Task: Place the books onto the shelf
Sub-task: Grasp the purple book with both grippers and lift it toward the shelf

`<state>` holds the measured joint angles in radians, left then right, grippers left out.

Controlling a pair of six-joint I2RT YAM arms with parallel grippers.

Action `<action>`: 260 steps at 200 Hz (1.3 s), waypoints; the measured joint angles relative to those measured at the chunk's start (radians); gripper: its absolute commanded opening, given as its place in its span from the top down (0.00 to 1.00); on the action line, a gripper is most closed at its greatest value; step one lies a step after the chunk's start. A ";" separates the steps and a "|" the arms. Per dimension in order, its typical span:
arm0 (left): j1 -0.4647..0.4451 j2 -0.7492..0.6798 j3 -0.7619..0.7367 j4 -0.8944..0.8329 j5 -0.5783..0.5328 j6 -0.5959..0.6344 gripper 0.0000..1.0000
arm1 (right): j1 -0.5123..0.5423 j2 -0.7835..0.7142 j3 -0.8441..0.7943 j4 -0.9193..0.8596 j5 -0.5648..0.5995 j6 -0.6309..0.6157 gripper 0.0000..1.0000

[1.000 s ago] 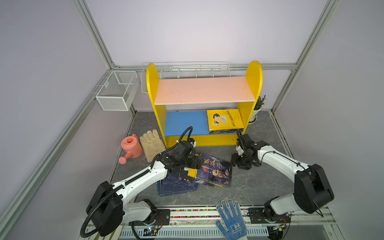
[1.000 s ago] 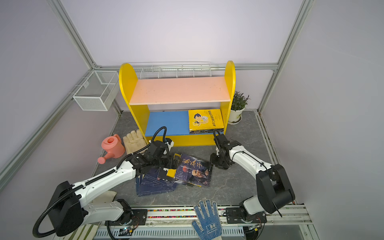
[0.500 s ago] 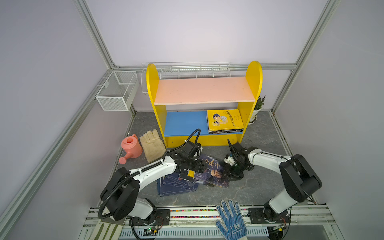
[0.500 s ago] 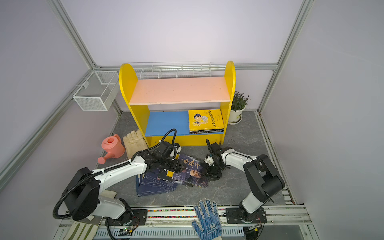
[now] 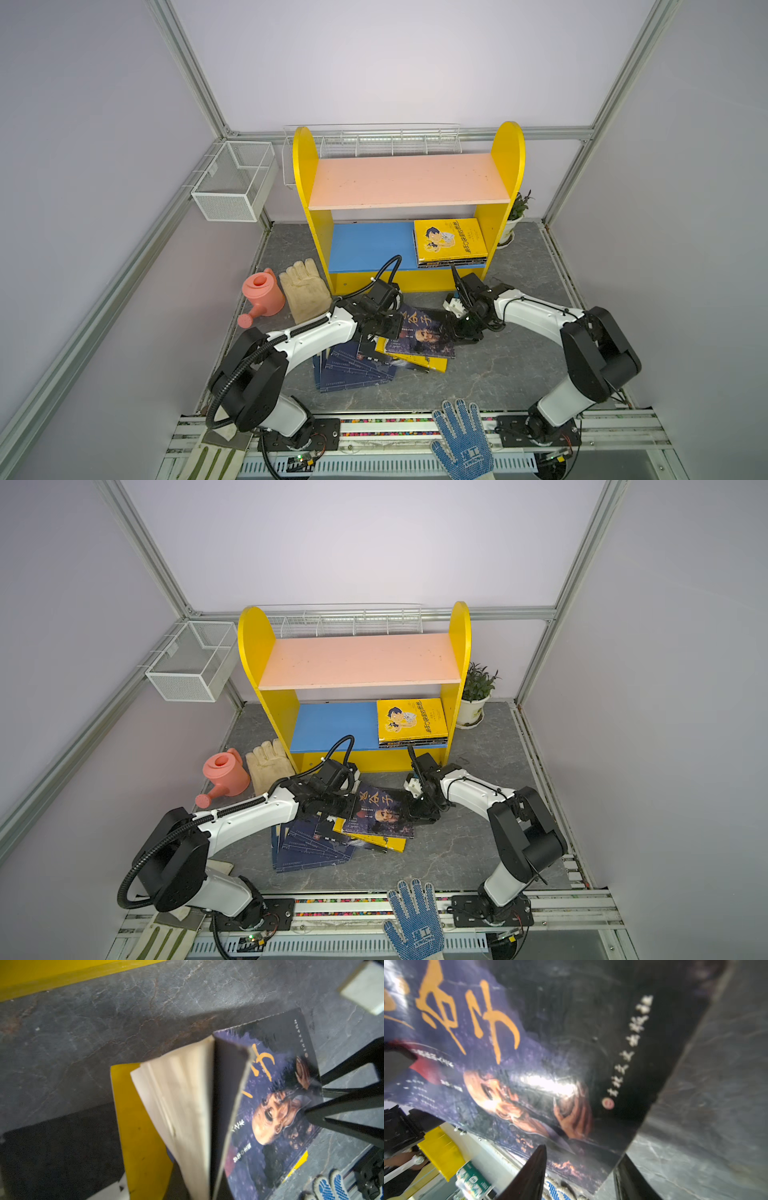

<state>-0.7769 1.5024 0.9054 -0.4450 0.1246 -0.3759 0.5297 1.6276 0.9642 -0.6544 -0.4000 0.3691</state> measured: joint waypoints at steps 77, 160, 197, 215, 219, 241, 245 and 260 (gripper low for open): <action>0.029 -0.415 -0.018 -0.060 0.009 -0.040 1.00 | -0.074 -0.301 0.011 0.187 0.065 0.038 0.40; 0.109 -0.643 -0.136 0.309 -0.108 -0.338 1.00 | -0.030 -0.471 -0.008 0.500 -0.042 0.206 0.33; 0.109 -0.542 -0.229 0.563 -0.125 -0.469 1.00 | 0.044 -0.417 -0.010 0.678 -0.044 0.291 0.35; 0.109 -0.519 -0.248 0.654 -0.127 -0.511 1.00 | 0.063 -0.354 -0.008 0.745 -0.043 0.326 0.37; 0.109 -0.516 -0.249 0.668 -0.127 -0.516 1.00 | 0.066 -0.340 -0.008 0.755 -0.042 0.333 0.37; 0.110 -0.509 -0.253 0.749 -0.138 -0.546 1.00 | 0.079 -0.273 -0.003 0.788 -0.043 0.363 0.38; 0.110 -0.509 -0.253 0.757 -0.140 -0.547 1.00 | 0.081 -0.267 -0.003 0.795 -0.042 0.366 0.38; 0.110 -0.505 -0.254 0.784 -0.147 -0.558 1.00 | 0.082 -0.264 -0.002 0.816 -0.038 0.381 0.38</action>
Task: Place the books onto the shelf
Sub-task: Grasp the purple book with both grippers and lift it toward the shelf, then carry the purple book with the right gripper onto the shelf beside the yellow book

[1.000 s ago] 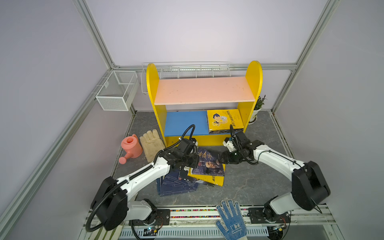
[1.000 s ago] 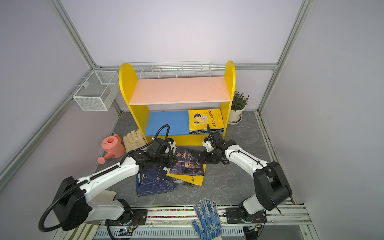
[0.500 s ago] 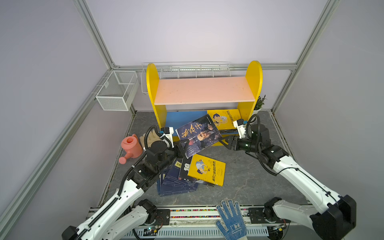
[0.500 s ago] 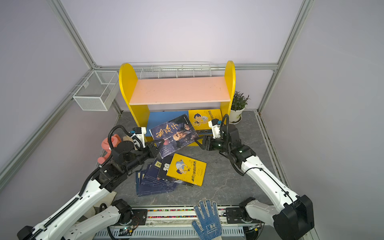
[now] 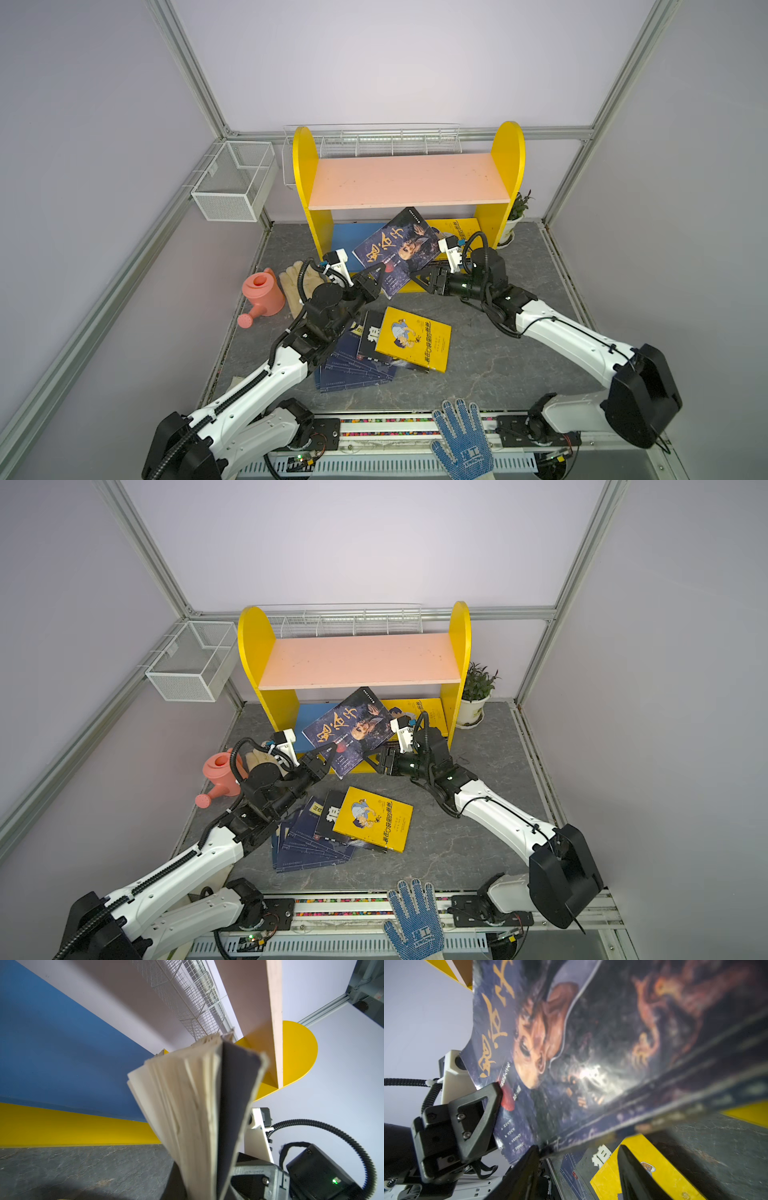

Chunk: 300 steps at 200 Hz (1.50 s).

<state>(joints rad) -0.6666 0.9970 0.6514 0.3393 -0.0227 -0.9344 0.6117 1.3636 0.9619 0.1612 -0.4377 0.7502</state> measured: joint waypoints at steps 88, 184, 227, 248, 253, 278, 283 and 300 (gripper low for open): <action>-0.014 0.083 -0.001 0.084 0.022 -0.046 1.00 | 0.000 0.030 0.003 0.153 0.016 0.114 0.78; -0.031 0.061 0.058 -0.065 -0.018 -0.002 0.25 | -0.011 -0.021 -0.063 0.289 0.192 0.212 0.94; -0.032 -0.015 0.058 -0.194 -0.089 0.030 0.25 | -0.068 -0.004 -0.063 0.361 0.296 0.267 0.94; -0.032 -0.053 0.057 -0.238 -0.115 0.039 0.25 | -0.082 0.032 -0.063 0.401 0.350 0.302 0.94; -0.032 -0.062 0.056 -0.246 -0.121 0.041 0.25 | -0.084 0.041 -0.063 0.407 0.360 0.309 0.94; -0.032 -0.098 0.048 -0.277 -0.142 0.053 0.25 | -0.084 0.099 -0.063 0.432 0.424 0.371 0.94; -0.032 -0.103 0.048 -0.283 -0.143 0.055 0.25 | -0.084 0.111 -0.063 0.438 0.435 0.385 0.94; -0.032 -0.113 0.048 -0.305 -0.147 0.064 0.25 | -0.084 0.150 -0.063 0.451 0.480 0.436 0.94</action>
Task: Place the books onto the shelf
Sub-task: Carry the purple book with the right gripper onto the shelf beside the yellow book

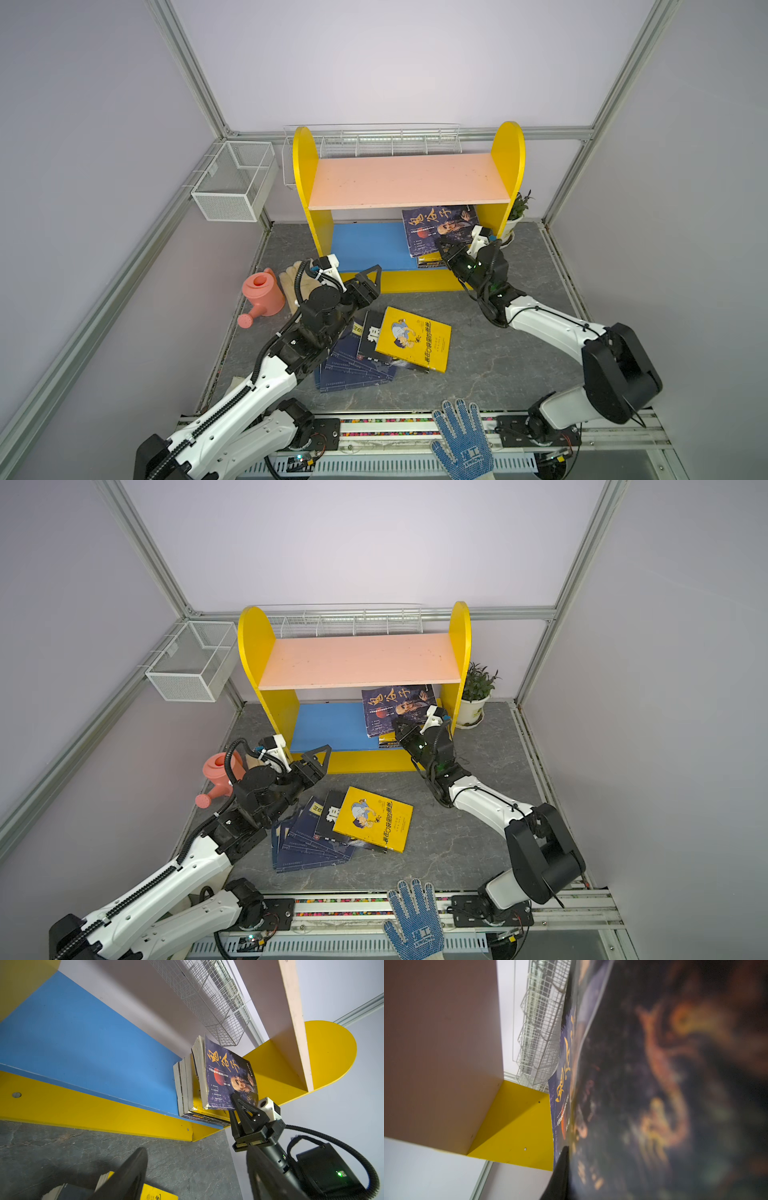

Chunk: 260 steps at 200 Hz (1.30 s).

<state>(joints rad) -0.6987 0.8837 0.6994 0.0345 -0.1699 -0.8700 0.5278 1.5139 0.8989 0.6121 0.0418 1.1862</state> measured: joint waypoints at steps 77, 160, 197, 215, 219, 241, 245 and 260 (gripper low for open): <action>0.000 -0.029 -0.002 -0.063 -0.018 0.020 0.24 | -0.001 -0.016 0.017 -0.158 0.118 0.109 0.63; 0.000 -0.018 -0.002 -0.068 -0.017 0.039 0.24 | -0.042 -0.059 0.147 -0.533 0.101 0.148 0.37; 0.000 -0.012 -0.002 -0.070 -0.017 0.041 0.24 | -0.046 -0.059 0.151 -0.621 0.081 0.122 0.37; 0.000 -0.008 -0.002 -0.071 -0.017 0.041 0.24 | -0.046 -0.067 0.152 -0.670 0.082 0.094 0.37; 0.000 -0.008 -0.002 -0.071 -0.017 0.041 0.24 | -0.046 -0.071 0.152 -0.682 0.082 0.089 0.37; 0.000 0.007 -0.002 -0.076 -0.021 0.041 0.24 | -0.046 -0.103 0.153 -0.747 0.084 0.035 0.36; 0.000 0.011 -0.002 -0.079 -0.022 0.041 0.24 | -0.046 -0.110 0.153 -0.758 0.084 0.029 0.36; 0.000 0.025 -0.002 -0.097 -0.030 0.042 0.24 | -0.046 -0.130 0.166 -0.824 0.084 -0.013 0.38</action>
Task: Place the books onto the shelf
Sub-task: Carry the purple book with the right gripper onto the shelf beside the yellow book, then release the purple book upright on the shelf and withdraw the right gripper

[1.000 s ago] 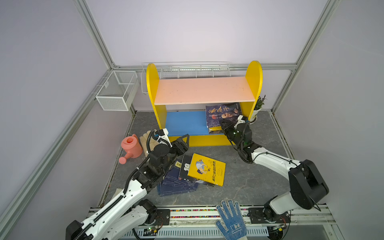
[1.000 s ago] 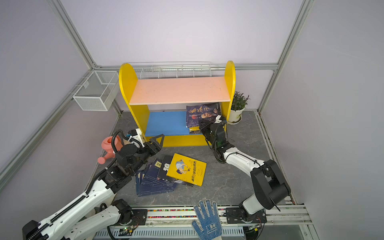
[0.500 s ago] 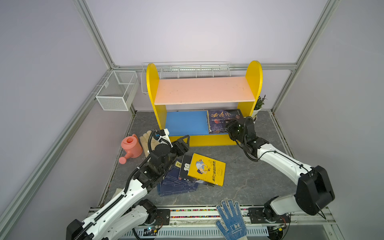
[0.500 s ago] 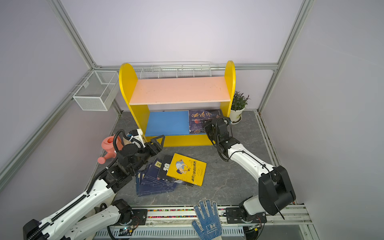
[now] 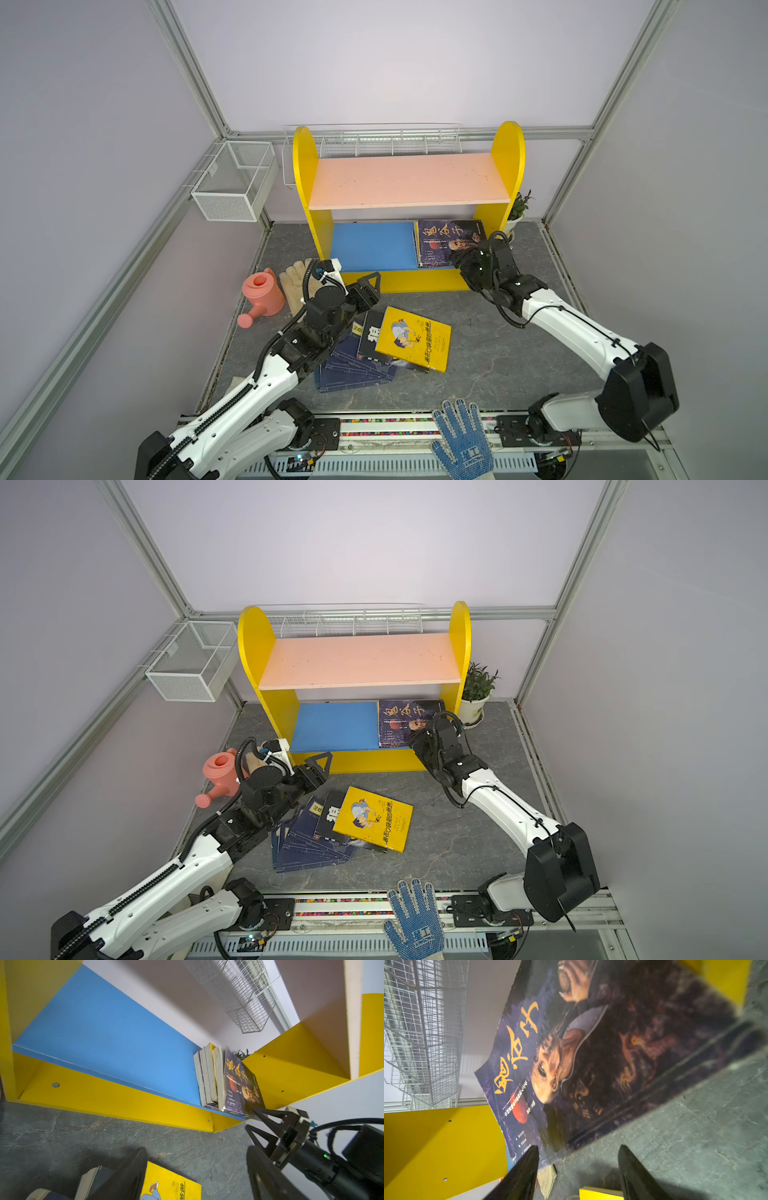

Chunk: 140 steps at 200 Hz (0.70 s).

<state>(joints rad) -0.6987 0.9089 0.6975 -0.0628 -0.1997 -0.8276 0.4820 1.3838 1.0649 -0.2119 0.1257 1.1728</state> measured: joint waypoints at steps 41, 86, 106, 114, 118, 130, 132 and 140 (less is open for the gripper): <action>0.000 0.043 0.009 -0.076 -0.034 0.013 0.24 | 0.005 -0.019 0.048 -0.163 0.002 -0.113 0.72; 0.000 0.090 0.030 -0.132 -0.041 0.021 0.24 | 0.011 0.016 0.089 -0.244 -0.019 -0.183 0.88; 0.000 0.105 0.039 -0.154 -0.048 0.022 0.24 | 0.012 0.064 0.143 -0.245 -0.024 -0.203 0.88; 0.000 0.111 0.045 -0.160 -0.051 0.022 0.24 | 0.012 0.082 0.162 -0.244 -0.026 -0.209 0.88; 0.000 0.114 0.048 -0.164 -0.053 0.022 0.24 | 0.012 0.092 0.172 -0.243 -0.026 -0.212 0.88; 0.000 0.118 0.051 -0.175 -0.059 0.021 0.24 | 0.011 0.113 0.190 -0.241 -0.029 -0.218 0.88; 0.000 0.118 0.052 -0.177 -0.060 0.022 0.24 | 0.011 0.116 0.192 -0.241 -0.029 -0.220 0.88; 0.000 0.119 0.052 -0.185 -0.064 0.021 0.24 | 0.011 0.125 0.198 -0.240 -0.030 -0.223 0.89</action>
<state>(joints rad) -0.6987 1.0275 0.7494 -0.2481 -0.2642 -0.8062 0.4934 1.5089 1.2629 -0.4519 0.0959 0.9497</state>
